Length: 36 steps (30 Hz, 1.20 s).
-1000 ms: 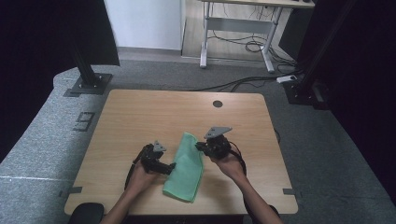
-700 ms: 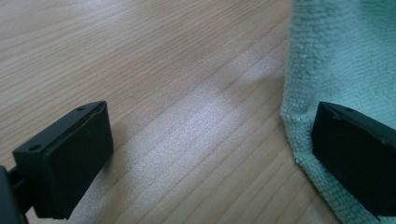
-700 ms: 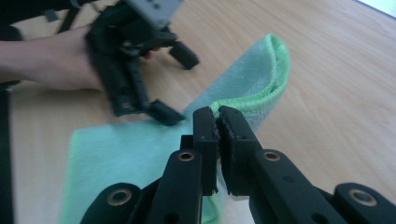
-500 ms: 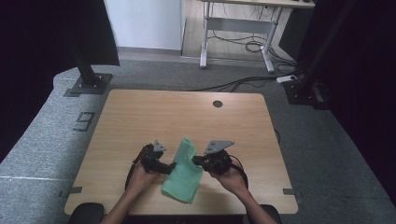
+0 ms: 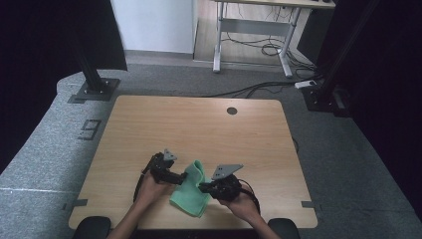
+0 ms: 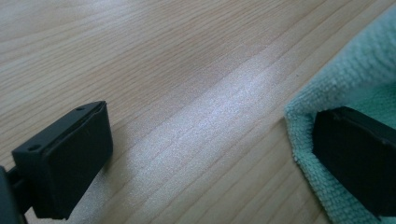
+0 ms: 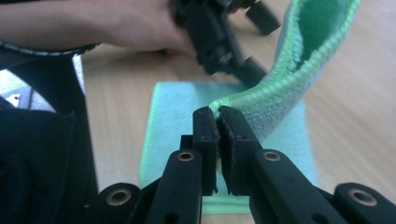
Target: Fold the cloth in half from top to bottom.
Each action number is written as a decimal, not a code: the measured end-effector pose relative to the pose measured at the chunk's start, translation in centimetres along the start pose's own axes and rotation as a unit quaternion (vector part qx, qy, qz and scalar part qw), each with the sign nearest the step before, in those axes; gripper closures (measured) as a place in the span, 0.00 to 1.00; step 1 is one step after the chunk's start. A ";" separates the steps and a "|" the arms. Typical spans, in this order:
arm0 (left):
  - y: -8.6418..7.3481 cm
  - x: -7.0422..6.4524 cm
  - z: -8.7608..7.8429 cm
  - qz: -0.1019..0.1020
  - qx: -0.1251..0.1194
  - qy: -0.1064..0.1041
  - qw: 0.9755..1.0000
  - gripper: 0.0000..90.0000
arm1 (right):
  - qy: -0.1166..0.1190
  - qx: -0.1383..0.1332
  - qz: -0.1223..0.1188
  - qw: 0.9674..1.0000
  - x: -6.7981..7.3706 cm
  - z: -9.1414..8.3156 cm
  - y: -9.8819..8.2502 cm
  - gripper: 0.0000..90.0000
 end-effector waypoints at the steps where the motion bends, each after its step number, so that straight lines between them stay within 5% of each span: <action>1: 0.0 0.0 0.0 0.001 0.000 -0.001 1.000 0.00 | 0.005 0.004 0.003 1.000 0.2 0.2 -0.4 0.93; 8: 0.0 0.0 0.0 -0.001 -0.001 0.000 1.000 0.00 | 0.018 0.035 0.017 0.999 0.9 2.3 -3.0 0.93; 14: 0.0 0.1 0.0 -0.006 0.003 0.003 1.000 0.00 | -0.013 0.065 0.013 0.998 0.7 3.3 -4.3 0.94; 19: 0.0 0.9 0.1 -0.018 0.006 0.014 1.000 0.00 | -0.041 0.067 0.006 0.997 -0.3 3.4 -4.0 0.95; 26: -0.1 2.2 0.2 -0.030 0.007 0.025 0.999 0.00 | -0.094 0.057 0.009 0.994 -4.1 3.1 -2.6 0.95; 36: 0.1 2.8 -2.7 -0.023 0.008 0.008 1.000 0.03 | -0.074 0.037 0.041 0.996 -5.1 2.9 -2.4 0.91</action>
Point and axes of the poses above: each handheld gripper's, and its own axes: z roughly forward along the jaws, y roughly out of its top, x roughly to its left, the point moved 5 cm from there along z, roughly forward along the jaws, and after that the axes turned 13 degrees about z, right-handed, at the moved point
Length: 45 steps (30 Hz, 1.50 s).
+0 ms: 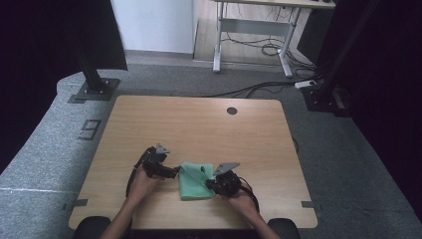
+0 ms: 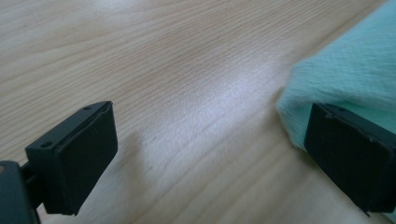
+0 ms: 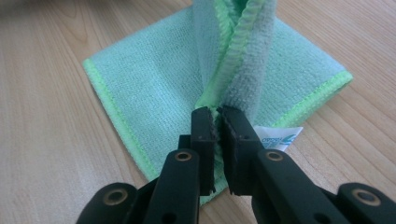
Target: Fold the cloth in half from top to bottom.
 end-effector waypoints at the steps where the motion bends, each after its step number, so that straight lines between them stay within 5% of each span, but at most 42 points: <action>1: 0.0 0.2 -0.5 -0.003 -0.003 0.001 1.000 0.04 | 0.003 -0.002 -0.001 1.000 0.0 -0.1 0.0 0.90; 6: 1.7 1.1 -1.6 -0.011 -0.031 0.011 0.999 0.05 | 0.009 -0.009 0.006 1.000 0.1 -0.4 0.2 0.88; 11: 5.3 0.9 -0.8 0.017 -0.042 0.008 0.999 0.05 | 0.009 -0.009 0.005 1.000 0.2 -0.6 0.1 0.88; 17: 8.1 -0.5 1.2 0.039 -0.038 -0.029 0.998 0.05 | 0.010 -0.009 0.006 1.000 0.2 -0.7 0.0 0.87; 21: 7.4 -2.0 1.6 0.065 -0.021 -0.057 0.996 0.04 | 0.009 -0.012 0.005 1.000 0.1 -1.1 -0.1 0.84; 32: 4.5 -3.8 -0.4 0.074 -0.019 -0.096 0.992 0.05 | -0.006 -0.037 0.009 0.999 -0.6 -4.5 -0.6 0.69; 37: 2.7 -4.6 -0.8 0.082 -0.008 -0.093 0.992 0.05 | -0.009 -0.045 0.025 0.999 -1.2 -4.6 -0.2 0.57; 45: 0.3 -5.4 -0.8 0.065 -0.007 -0.074 0.995 0.03 | -0.025 -0.048 0.048 0.997 -0.7 -2.2 0.9 0.35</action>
Point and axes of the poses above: each handheld gripper's, and its own axes: z roughly forward along the jaws, y roughly out of its top, x roughly to its left, the point moved 5 cm from there along z, roughly forward along the jaws, and after that the axes turned 13 degrees about z, right-handed, at the moved point
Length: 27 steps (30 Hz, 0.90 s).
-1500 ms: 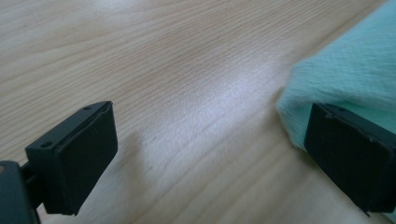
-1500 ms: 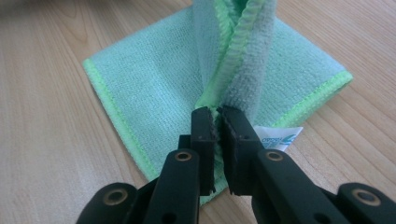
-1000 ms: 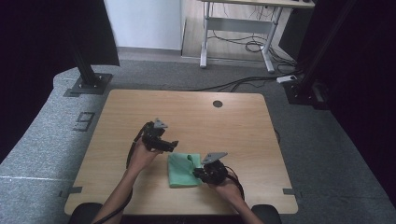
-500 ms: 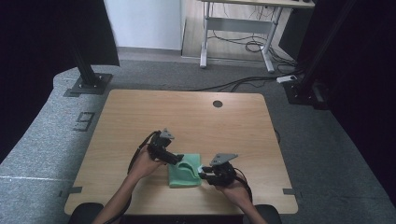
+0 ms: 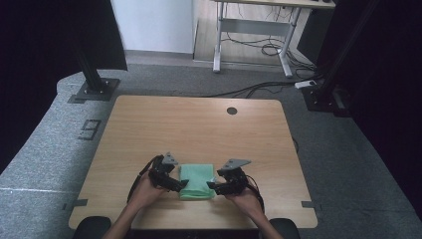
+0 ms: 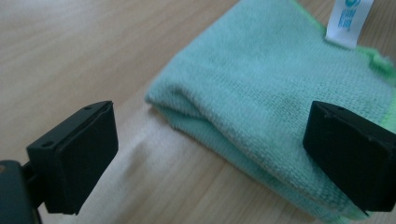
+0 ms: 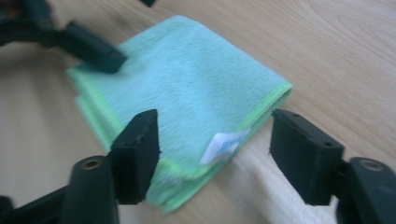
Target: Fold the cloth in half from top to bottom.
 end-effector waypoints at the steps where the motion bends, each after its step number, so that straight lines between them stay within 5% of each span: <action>1: -0.2 -0.1 0.1 0.000 0.002 0.003 1.000 0.03 | -0.008 0.001 -0.004 1.000 -0.1 0.4 0.0 0.34; 8: -1.2 -0.2 0.8 0.004 0.018 0.028 0.999 0.02 | -0.035 0.029 -0.015 0.999 -0.4 1.4 -1.0 0.33; 14: -1.1 -0.5 0.6 -0.001 0.006 0.031 1.000 0.01 | -0.053 0.042 -0.029 0.997 -0.8 1.3 -2.3 0.32; 22: -1.9 -1.6 -1.3 -0.018 -0.013 0.027 0.999 0.01 | -0.053 0.033 -0.024 0.998 -0.9 1.4 -2.5 0.32; 27: -2.7 -2.2 -0.3 -0.013 0.011 0.038 0.999 0.01 | -0.050 0.031 -0.017 0.998 -1.1 1.4 -2.6 0.31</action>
Point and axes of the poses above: each handheld gripper's, and its own axes: z roughly forward along the jaws, y roughly out of its top, x roughly to its left, the point moved 5 cm from there along z, roughly forward along the jaws, and after that the axes turned 13 degrees about z, right-handed, at the moved point
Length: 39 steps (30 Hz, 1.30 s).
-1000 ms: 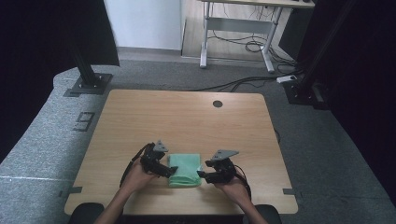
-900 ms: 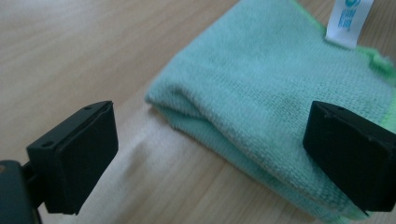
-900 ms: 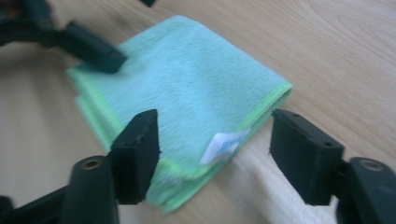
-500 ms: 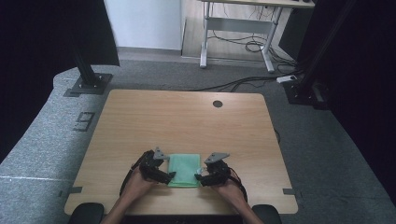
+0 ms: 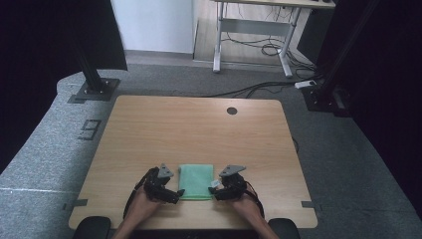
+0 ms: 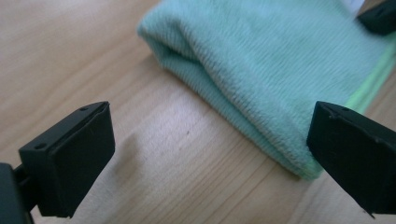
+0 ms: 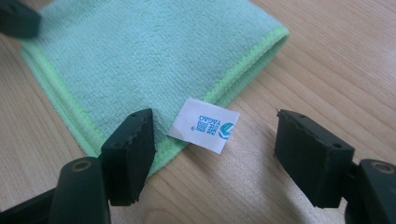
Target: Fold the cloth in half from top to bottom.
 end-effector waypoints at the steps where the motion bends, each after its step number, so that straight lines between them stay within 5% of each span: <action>1: 0.0 0.0 0.2 0.000 0.002 0.005 1.000 0.00 | 0.000 0.000 0.001 1.000 0.0 0.0 0.0 0.31; 17: 0.1 1.4 1.2 -0.014 -0.013 0.033 0.999 0.00 | -0.030 -0.006 0.019 0.999 -0.5 0.3 0.2 0.21; 30: 1.8 3.7 3.0 -0.020 -0.019 0.045 0.999 0.00 | -0.055 -0.012 0.044 0.997 -3.2 1.4 2.1 0.21; 39: 3.0 5.6 4.5 -0.037 -0.014 0.023 0.999 0.00 | -0.067 -0.017 0.056 0.996 -5.1 2.1 3.3 0.21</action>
Point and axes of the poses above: each handheld gripper's, and its own axes: z roughly forward along the jaws, y roughly out of its top, x roughly to its left, the point moved 5 cm from there along z, roughly forward along the jaws, and after that the axes turned 13 degrees about z, right-handed, at the moved point
